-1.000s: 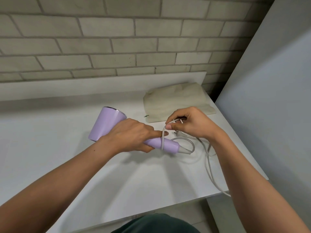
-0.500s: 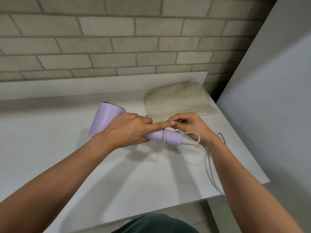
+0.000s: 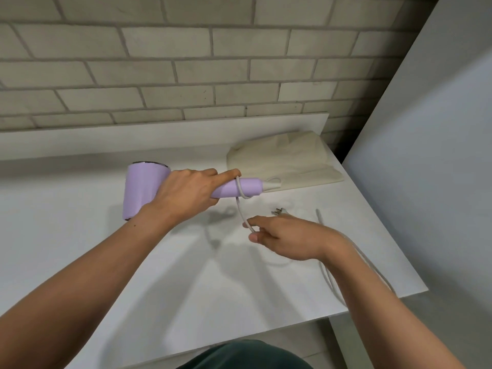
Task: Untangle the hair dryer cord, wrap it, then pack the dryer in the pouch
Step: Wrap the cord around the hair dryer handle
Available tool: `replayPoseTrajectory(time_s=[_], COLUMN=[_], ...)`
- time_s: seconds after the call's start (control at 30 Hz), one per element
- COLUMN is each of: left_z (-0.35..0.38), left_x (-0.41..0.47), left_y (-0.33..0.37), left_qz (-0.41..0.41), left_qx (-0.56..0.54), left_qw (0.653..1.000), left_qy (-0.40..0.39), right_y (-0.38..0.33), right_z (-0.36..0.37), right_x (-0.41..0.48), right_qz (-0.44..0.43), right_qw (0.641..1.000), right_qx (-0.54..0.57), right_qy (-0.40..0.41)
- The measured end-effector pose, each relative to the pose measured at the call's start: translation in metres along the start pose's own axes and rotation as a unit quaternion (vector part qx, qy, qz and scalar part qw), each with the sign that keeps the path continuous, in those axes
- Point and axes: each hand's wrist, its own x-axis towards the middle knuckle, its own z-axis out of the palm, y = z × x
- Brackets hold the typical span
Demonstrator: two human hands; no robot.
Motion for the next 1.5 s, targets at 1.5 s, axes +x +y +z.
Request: replayPoseTrajectory(time_s=[1.5], left_z=[0.0], left_x=[-0.006], left_y=[0.028], left_qz=[0.149], left_qx=[-0.035], left_qw=[0.983], left_qy=[0.098], right_y=[0.049], right_z=[-0.038], right_x=[0.04], right_qz=[-0.04], right_qw=[0.932], right_qx=[0.326], right_qy=[0.15])
